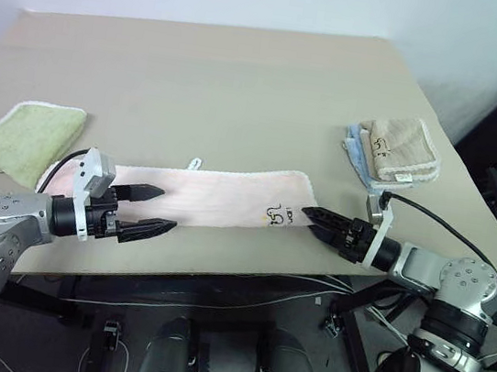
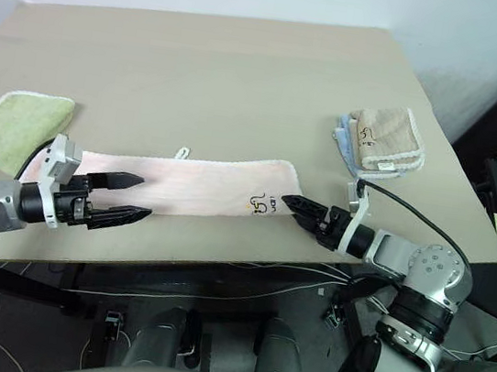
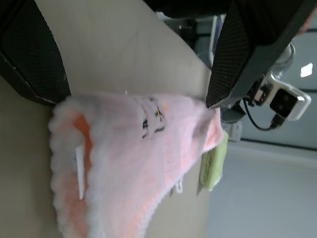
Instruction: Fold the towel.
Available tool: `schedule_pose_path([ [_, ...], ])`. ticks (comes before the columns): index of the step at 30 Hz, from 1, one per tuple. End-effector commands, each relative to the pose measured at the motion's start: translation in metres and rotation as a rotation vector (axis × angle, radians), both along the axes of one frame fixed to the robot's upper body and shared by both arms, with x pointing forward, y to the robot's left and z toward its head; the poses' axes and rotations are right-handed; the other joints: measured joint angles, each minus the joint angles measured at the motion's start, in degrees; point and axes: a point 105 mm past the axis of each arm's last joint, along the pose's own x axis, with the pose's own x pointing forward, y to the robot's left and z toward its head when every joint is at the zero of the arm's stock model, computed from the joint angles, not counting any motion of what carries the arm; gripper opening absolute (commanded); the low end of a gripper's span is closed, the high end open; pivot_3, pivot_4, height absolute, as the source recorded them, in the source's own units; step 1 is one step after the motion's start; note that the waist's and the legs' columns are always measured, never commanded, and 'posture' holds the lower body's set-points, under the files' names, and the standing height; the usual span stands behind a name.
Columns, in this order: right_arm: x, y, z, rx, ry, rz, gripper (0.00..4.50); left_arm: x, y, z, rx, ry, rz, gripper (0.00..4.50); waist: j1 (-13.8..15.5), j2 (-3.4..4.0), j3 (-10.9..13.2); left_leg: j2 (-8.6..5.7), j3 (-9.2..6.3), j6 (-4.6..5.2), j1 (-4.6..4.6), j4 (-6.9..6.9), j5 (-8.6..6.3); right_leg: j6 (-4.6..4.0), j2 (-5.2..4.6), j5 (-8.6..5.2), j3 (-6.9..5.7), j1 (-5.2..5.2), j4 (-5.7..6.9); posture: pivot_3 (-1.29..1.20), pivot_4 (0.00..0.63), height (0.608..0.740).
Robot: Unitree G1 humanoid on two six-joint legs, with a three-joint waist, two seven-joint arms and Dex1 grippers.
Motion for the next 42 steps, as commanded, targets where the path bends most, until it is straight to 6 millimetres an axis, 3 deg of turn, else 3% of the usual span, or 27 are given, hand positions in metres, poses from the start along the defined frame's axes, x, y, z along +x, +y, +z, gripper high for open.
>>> schedule_pose_path([
  [1,0.006,-0.001,0.002,-0.006,-0.002,-0.025,4.09,-0.002,-0.002,-0.001,0.029,-0.028,-0.021,4.5,0.0,0.0,0.0,0.0,0.0,0.0,0.0,0.0,0.0,0.0,0.0,0.0,0.0,0.01,0.0,0.0,0.15,0.74],
  [3,0.008,-0.002,0.002,0.002,0.001,-0.031,3.57,-0.002,-0.003,-0.002,0.024,-0.028,-0.022,4.5,0.0,0.0,0.0,0.0,0.02,0.0,0.0,0.0,0.0,-0.01,-0.01,0.01,0.01,0.01,-0.02,0.0,0.15,0.74],
  [9,0.009,-0.004,0.008,0.02,-0.013,-0.028,1.41,-0.001,-0.005,-0.002,0.021,-0.034,-0.017,4.5,0.2,0.02,0.0,0.0,0.01,0.0,-0.07,-0.03,0.0,-0.02,-0.01,0.0,0.0,-0.07,-0.06,0.0,0.15,0.74],
  [13,-0.001,-0.007,0.008,0.03,-0.029,-0.002,0.08,0.001,-0.01,0.0,0.025,-0.041,-0.014,4.5,0.4,0.01,0.0,0.0,0.0,0.0,-0.06,-0.03,-0.01,-0.02,-0.02,0.0,0.0,-0.04,-0.1,0.0,0.15,0.74],
  [17,-0.013,-0.021,0.012,0.054,-0.052,-0.014,0.03,0.0,-0.016,0.005,0.025,-0.039,-0.026,4.5,0.7,0.01,0.0,-0.01,-0.01,0.0,-0.08,-0.03,-0.01,-0.02,-0.06,0.0,-0.01,-0.02,-0.14,0.0,0.15,0.74],
  [24,-0.036,-0.065,0.003,-0.07,-0.008,-0.069,0.03,0.005,-0.021,0.012,0.024,-0.027,-0.038,4.5,0.8,0.02,0.0,-0.06,-0.01,0.02,-0.1,-0.11,-0.02,-0.01,-0.09,0.0,-0.01,-0.01,-0.29,0.0,0.15,0.74],
  [27,-0.036,-0.089,0.003,-0.126,0.0,-0.123,0.03,0.008,-0.025,0.016,0.02,-0.027,-0.05,4.5,0.6,0.02,0.0,-0.07,-0.11,0.03,-0.09,-0.14,-0.03,-0.01,-0.09,-0.01,-0.01,0.02,-0.33,0.0,0.15,0.74],
  [30,-0.031,-0.101,0.015,-0.156,-0.044,-0.143,0.03,0.011,-0.029,0.019,0.003,-0.021,-0.062,4.5,0.5,0.02,0.0,-0.1,-0.18,0.03,-0.08,-0.14,-0.02,-0.01,-0.07,0.0,0.0,0.01,-0.34,0.0,0.15,0.74],
  [34,-0.025,-0.095,0.043,-0.177,-0.161,-0.106,0.03,0.014,-0.032,0.019,0.005,-0.021,-0.073,4.5,0.6,0.03,0.0,-0.1,-0.24,0.05,-0.08,-0.17,-0.01,0.01,-0.03,-0.01,-0.01,0.02,-0.34,0.0,0.15,0.74],
  [39,-0.036,-0.06,0.073,-0.278,-0.334,0.079,0.03,0.015,-0.031,0.02,0.016,-0.025,-0.077,4.5,0.7,0.03,0.0,-0.1,-0.27,0.08,-0.1,-0.18,0.01,0.02,-0.03,-0.02,-0.01,0.01,-0.36,0.0,0.15,0.74],
  [42,-0.042,-0.044,0.078,-0.377,-0.405,0.185,0.03,0.016,-0.029,0.021,0.018,-0.027,-0.076,4.5,0.7,0.03,0.0,-0.1,-0.31,0.07,-0.11,-0.19,0.0,0.02,-0.03,-0.02,-0.02,0.02,-0.4,0.0,0.15,0.74],
])
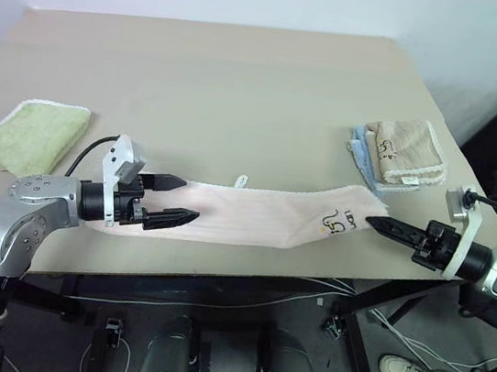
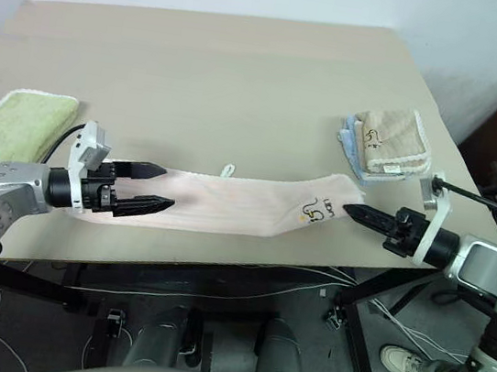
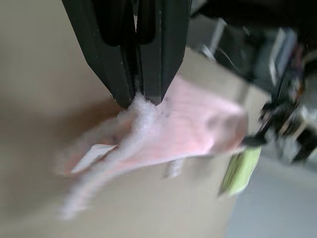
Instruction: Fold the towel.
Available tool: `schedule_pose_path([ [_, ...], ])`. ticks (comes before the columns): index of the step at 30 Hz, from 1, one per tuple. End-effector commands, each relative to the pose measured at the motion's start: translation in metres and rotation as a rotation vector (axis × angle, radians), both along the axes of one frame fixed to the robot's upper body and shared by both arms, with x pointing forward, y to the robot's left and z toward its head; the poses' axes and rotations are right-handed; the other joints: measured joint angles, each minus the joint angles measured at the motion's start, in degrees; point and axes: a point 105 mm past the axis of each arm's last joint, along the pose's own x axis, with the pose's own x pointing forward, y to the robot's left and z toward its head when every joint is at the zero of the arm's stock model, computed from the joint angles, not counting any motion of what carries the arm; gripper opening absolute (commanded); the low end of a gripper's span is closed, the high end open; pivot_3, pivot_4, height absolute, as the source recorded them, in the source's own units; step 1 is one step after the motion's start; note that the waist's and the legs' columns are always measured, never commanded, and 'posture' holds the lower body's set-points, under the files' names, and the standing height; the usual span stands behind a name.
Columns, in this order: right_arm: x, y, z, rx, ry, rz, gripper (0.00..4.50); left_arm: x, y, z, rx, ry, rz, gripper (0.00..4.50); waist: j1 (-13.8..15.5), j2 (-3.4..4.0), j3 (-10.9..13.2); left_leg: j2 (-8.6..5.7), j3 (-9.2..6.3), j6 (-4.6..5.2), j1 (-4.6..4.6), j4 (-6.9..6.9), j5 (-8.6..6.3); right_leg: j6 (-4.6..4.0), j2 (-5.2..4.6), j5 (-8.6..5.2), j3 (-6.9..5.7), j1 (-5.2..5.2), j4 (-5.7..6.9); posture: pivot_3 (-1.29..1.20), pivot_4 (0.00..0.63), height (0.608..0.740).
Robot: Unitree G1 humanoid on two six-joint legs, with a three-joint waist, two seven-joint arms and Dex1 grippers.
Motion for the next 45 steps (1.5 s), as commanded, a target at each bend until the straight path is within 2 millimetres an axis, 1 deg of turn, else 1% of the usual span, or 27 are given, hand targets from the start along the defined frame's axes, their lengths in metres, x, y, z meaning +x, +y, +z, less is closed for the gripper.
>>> schedule_pose_path([
  [1,-0.009,0.022,0.012,-0.153,-0.111,0.148,0.03,0.001,0.002,0.009,0.015,-0.036,-0.011,4.5,0.0,0.0,0.0,0.0,0.0,-0.02,0.0,0.0,-0.01,0.0,0.0,0.0,0.0,0.01,-0.03,0.0,0.15,0.74],
  [2,-0.011,0.027,0.008,-0.207,-0.123,0.185,0.03,0.002,0.003,0.008,0.018,-0.034,-0.007,4.5,0.0,0.0,0.0,0.0,-0.01,-0.02,0.0,0.0,-0.01,0.0,-0.01,0.0,0.0,0.02,-0.06,0.0,0.15,0.74],
  [4,-0.012,0.036,0.007,-0.247,-0.153,0.24,0.03,0.002,0.004,0.004,0.024,-0.03,-0.004,4.5,0.0,0.0,0.0,0.0,-0.06,-0.02,0.01,-0.04,-0.02,-0.01,-0.02,0.0,-0.04,0.06,-0.16,0.0,0.15,0.74],
  [7,-0.004,0.051,0.015,-0.229,-0.218,0.281,0.03,0.001,0.006,0.0,0.027,-0.024,-0.003,4.5,-0.1,0.0,0.0,-0.01,-0.11,-0.02,-0.01,-0.09,-0.02,-0.01,-0.02,0.01,-0.1,0.11,-0.31,0.0,0.15,0.74],
  [10,0.006,0.06,0.024,-0.206,-0.266,0.288,0.03,0.001,0.009,-0.004,0.027,-0.021,0.0,4.5,0.0,-0.01,0.0,-0.05,-0.09,-0.01,-0.03,-0.22,-0.02,-0.01,-0.04,0.02,-0.1,0.1,-0.38,0.0,0.15,0.74],
  [14,0.012,0.075,0.038,-0.202,-0.339,0.358,0.03,0.001,0.017,-0.01,0.033,-0.022,0.011,4.5,0.0,-0.01,0.0,-0.07,-0.06,0.11,-0.03,-0.37,0.06,0.0,-0.03,0.02,-0.1,0.03,-0.43,0.0,0.15,0.74],
  [17,0.014,0.085,0.045,-0.199,-0.376,0.408,0.03,0.0,0.018,-0.01,0.035,-0.026,0.008,4.5,0.1,-0.01,0.0,-0.07,-0.03,0.13,-0.06,-0.4,0.08,0.0,-0.03,0.02,-0.11,-0.01,-0.45,0.0,0.15,0.74],
  [21,0.009,0.11,0.051,-0.175,-0.423,0.529,0.03,0.0,0.019,-0.007,0.037,-0.034,0.009,4.5,0.0,-0.01,0.0,-0.07,0.0,0.13,-0.05,-0.4,0.08,0.01,-0.04,0.02,-0.1,0.01,-0.48,0.0,0.15,0.74],
  [23,0.009,0.118,0.049,-0.171,-0.425,0.566,0.03,0.0,0.019,-0.008,0.043,-0.034,0.009,4.5,-0.1,-0.01,0.0,-0.06,-0.01,0.13,-0.04,-0.4,0.08,0.01,-0.03,0.03,-0.1,0.01,-0.46,0.0,0.15,0.74],
  [27,0.003,0.143,0.034,-0.193,-0.477,0.677,0.03,-0.001,0.02,-0.012,0.043,-0.034,0.012,4.5,0.0,-0.01,0.0,-0.06,0.02,0.13,-0.05,-0.42,0.08,0.02,-0.03,0.03,-0.11,-0.01,-0.46,0.0,0.15,0.74],
  [29,0.005,0.151,0.025,-0.205,-0.473,0.696,0.03,-0.001,0.022,-0.015,0.044,-0.032,0.016,4.5,0.0,-0.01,0.0,-0.07,0.05,0.14,-0.04,-0.41,0.09,0.02,-0.03,0.03,-0.11,0.0,-0.44,0.0,0.15,0.74],
  [33,0.015,0.165,0.0,-0.274,-0.436,0.695,0.03,-0.003,0.024,-0.019,0.045,-0.03,0.017,4.5,-0.1,-0.01,0.0,-0.07,0.2,0.13,-0.04,-0.39,0.09,0.02,-0.03,0.04,-0.11,-0.02,-0.4,0.0,0.15,0.74],
  [36,0.017,0.172,-0.011,-0.277,-0.404,0.706,0.03,-0.004,0.024,-0.02,0.052,-0.032,0.017,4.5,0.0,-0.01,0.0,-0.06,0.23,0.1,-0.04,-0.39,0.11,0.02,-0.03,0.03,-0.11,-0.03,-0.36,0.0,0.15,0.74],
  [38,0.018,0.175,-0.014,-0.279,-0.392,0.704,0.03,-0.005,0.024,-0.02,0.054,-0.033,0.017,4.5,0.0,-0.01,0.0,-0.06,0.25,0.1,-0.04,-0.39,0.11,0.02,-0.03,0.04,-0.11,-0.04,-0.36,0.0,0.15,0.74],
  [40,0.022,0.178,-0.019,-0.285,-0.371,0.682,0.03,-0.005,0.023,-0.02,0.052,-0.033,0.017,4.5,-0.1,-0.01,0.0,-0.06,0.26,0.1,-0.04,-0.38,0.11,0.02,-0.03,0.04,-0.11,-0.03,-0.36,0.0,0.15,0.74],
  [43,0.018,0.18,-0.021,-0.272,-0.365,0.694,0.03,-0.004,0.022,-0.019,0.052,-0.037,0.018,4.5,-0.1,-0.01,0.0,-0.06,0.27,0.08,-0.03,-0.37,0.11,0.04,-0.03,0.05,-0.1,-0.05,-0.29,0.0,0.15,0.74],
  [45,0.016,0.18,-0.018,-0.252,-0.363,0.698,0.03,-0.004,0.022,-0.019,0.053,-0.038,0.015,4.5,-0.1,-0.01,0.0,-0.05,0.26,0.08,-0.03,-0.37,0.12,0.05,-0.03,0.05,-0.11,-0.04,-0.28,0.0,0.15,0.74],
])
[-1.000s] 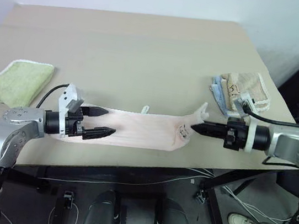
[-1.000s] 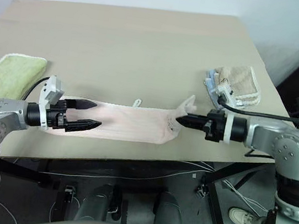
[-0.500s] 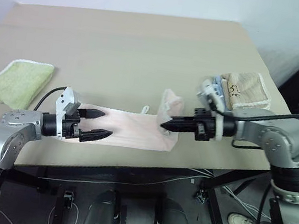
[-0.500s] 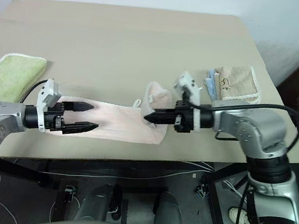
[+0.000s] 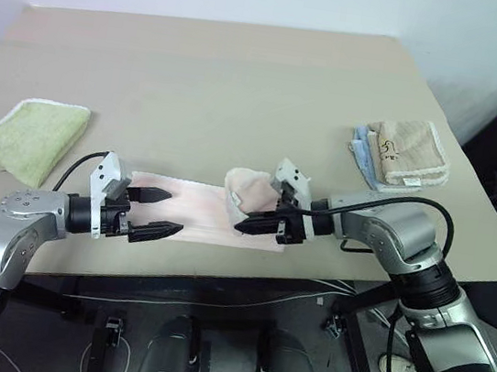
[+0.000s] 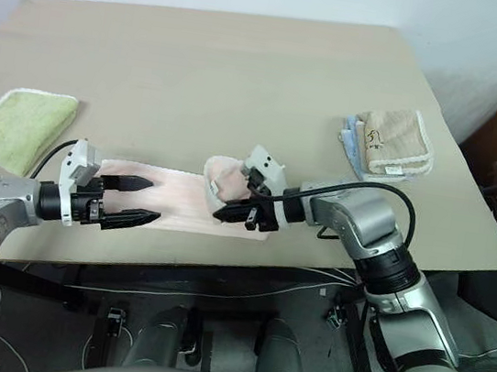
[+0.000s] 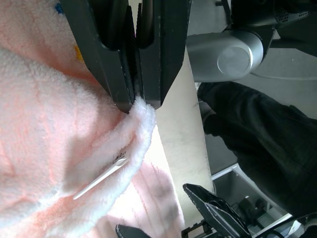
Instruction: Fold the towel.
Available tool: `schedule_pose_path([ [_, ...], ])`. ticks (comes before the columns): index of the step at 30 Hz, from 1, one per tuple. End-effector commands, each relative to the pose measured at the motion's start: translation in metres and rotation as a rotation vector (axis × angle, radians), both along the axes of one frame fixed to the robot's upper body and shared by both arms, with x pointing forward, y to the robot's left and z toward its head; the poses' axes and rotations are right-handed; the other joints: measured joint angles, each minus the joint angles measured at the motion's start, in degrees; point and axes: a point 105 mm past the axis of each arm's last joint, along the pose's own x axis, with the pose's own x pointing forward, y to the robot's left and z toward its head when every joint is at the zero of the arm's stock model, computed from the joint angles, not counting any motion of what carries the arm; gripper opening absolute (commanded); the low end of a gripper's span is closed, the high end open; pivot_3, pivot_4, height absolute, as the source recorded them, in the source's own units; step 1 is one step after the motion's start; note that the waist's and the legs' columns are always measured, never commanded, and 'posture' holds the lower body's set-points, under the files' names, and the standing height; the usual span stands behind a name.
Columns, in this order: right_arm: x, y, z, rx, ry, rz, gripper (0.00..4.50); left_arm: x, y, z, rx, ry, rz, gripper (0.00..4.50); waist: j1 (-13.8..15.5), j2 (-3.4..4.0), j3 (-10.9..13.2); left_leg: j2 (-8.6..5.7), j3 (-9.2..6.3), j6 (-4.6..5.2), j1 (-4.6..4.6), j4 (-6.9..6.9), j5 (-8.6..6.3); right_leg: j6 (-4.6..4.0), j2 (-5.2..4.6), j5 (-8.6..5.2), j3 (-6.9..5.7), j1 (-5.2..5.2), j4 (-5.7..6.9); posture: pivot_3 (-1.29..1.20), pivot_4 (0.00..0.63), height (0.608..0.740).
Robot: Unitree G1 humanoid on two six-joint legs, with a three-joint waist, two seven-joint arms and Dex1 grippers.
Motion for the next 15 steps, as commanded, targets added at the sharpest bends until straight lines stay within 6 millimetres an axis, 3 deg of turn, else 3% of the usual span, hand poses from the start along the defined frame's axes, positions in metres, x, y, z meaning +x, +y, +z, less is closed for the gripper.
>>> schedule_pose_path([
  [1,-0.005,0.003,0.012,0.039,-0.017,0.026,0.03,0.0,-0.002,0.008,0.009,-0.047,-0.011,4.5,0.0,0.0,0.0,0.0,0.0,0.0,0.0,0.0,0.0,0.0,0.0,0.0,0.0,0.0,0.0,0.0,0.15,0.74],
  [4,-0.01,0.002,0.011,0.038,-0.002,0.046,0.03,0.001,-0.003,0.009,0.011,-0.05,-0.013,4.5,0.0,0.0,0.0,0.0,0.0,0.0,0.0,0.01,0.0,0.0,0.0,0.0,0.0,0.01,0.0,0.0,0.15,0.74],
  [7,-0.019,0.0,0.008,0.032,0.014,0.081,0.7,0.001,-0.003,0.01,0.011,-0.053,-0.015,4.5,0.0,0.0,0.0,0.0,-0.01,0.0,0.0,0.0,0.0,0.0,0.0,0.0,0.0,0.0,0.0,0.0,0.15,0.74],
  [11,-0.025,-0.001,0.009,0.038,0.011,0.108,2.02,0.0,-0.002,0.01,0.02,-0.049,-0.013,4.5,0.0,0.0,0.0,0.0,0.0,0.0,0.0,0.02,0.0,0.0,0.0,0.0,0.0,0.01,0.02,0.0,0.15,0.74],
  [15,-0.018,0.0,0.016,0.076,0.001,0.062,3.36,0.001,0.0,0.01,0.022,-0.049,-0.014,4.5,0.0,0.0,0.0,0.01,-0.01,-0.02,0.03,0.02,0.0,-0.02,0.0,-0.01,0.0,0.01,0.05,0.0,0.15,0.74],
])
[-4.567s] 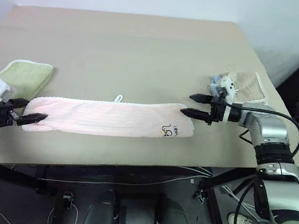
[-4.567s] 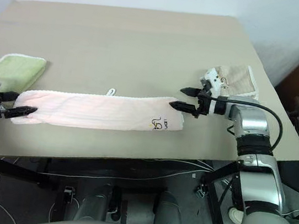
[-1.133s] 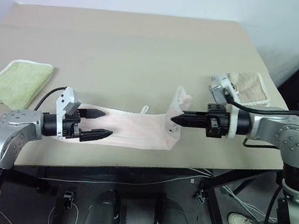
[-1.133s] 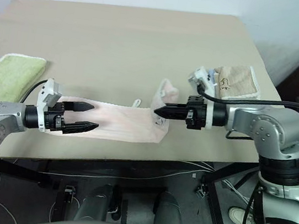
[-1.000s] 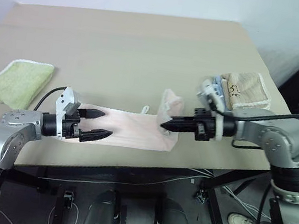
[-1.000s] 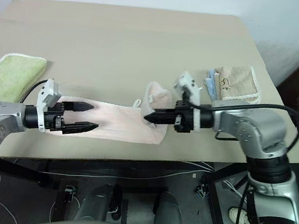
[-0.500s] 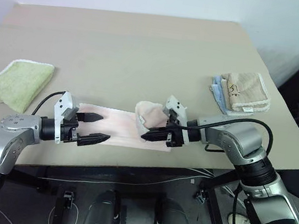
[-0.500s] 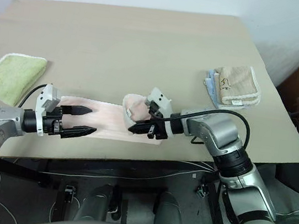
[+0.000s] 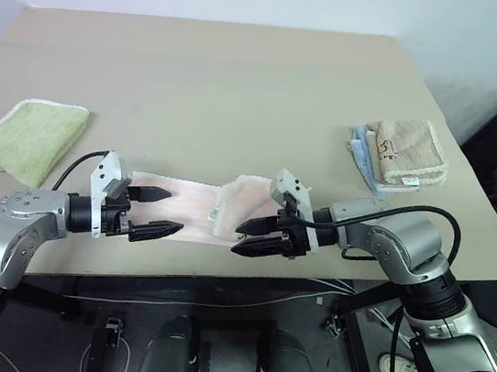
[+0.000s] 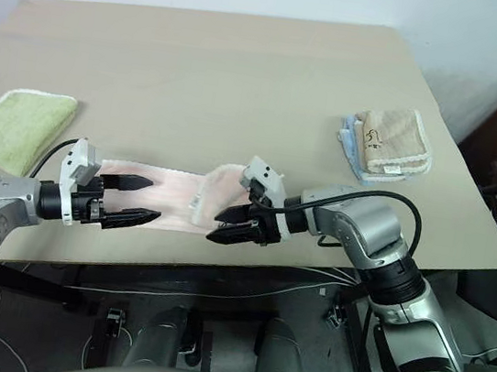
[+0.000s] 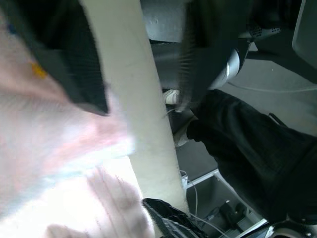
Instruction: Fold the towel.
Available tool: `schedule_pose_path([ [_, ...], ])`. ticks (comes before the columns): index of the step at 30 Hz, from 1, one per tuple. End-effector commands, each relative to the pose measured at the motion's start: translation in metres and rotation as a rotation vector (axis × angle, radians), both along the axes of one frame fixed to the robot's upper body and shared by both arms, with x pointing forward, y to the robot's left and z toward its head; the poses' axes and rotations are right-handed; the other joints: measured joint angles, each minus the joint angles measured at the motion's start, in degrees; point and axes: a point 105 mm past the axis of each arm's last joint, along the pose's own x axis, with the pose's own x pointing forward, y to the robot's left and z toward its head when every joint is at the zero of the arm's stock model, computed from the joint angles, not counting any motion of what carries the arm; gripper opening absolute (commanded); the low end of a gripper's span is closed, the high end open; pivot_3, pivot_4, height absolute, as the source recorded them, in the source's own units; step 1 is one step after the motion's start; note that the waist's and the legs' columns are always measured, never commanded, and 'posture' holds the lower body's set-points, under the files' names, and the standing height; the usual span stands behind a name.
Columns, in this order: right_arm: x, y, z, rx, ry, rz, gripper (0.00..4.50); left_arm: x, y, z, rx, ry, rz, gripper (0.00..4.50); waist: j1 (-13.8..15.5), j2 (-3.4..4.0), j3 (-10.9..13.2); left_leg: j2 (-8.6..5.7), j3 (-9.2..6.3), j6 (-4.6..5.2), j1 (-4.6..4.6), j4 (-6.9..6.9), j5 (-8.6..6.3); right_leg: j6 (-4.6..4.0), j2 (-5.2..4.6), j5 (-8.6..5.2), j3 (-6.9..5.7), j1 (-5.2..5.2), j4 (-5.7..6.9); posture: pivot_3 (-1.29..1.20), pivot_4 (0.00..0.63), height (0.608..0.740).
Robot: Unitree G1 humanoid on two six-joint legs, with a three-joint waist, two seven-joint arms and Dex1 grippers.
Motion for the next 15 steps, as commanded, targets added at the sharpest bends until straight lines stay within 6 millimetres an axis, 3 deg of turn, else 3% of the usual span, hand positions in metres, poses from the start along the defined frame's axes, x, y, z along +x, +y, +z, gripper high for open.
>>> schedule_pose_path([
  [1,0.002,-0.001,0.02,0.094,-0.012,-0.017,3.36,0.001,0.0,0.01,0.013,-0.048,-0.017,4.5,0.0,0.0,0.0,0.0,0.0,-0.01,0.0,0.0,0.0,0.0,0.0,0.0,0.0,-0.01,0.0,0.0,0.15,0.74],
  [8,-0.005,-0.024,0.04,0.213,0.004,-0.03,3.36,-0.001,-0.009,0.048,-0.153,-0.092,-0.069,4.5,0.2,-0.03,0.0,-0.01,-0.01,0.0,-0.01,0.02,0.0,0.02,-0.01,0.01,0.0,0.05,-0.04,0.0,0.15,0.74],
  [11,0.004,-0.027,0.048,0.286,-0.072,-0.103,2.79,0.003,-0.017,0.061,-0.216,-0.107,-0.091,4.5,0.2,-0.03,0.0,-0.01,-0.05,-0.02,0.04,0.04,0.02,0.02,0.01,0.01,-0.01,0.08,0.05,0.0,0.15,0.74],
  [15,0.025,-0.031,0.043,0.292,-0.115,-0.25,1.43,0.007,-0.033,0.058,-0.237,-0.102,-0.137,3.57,0.0,-0.03,0.0,0.0,-0.06,-0.05,0.09,0.04,0.06,0.16,0.07,0.09,-0.01,0.16,0.07,0.0,0.15,0.74],
])
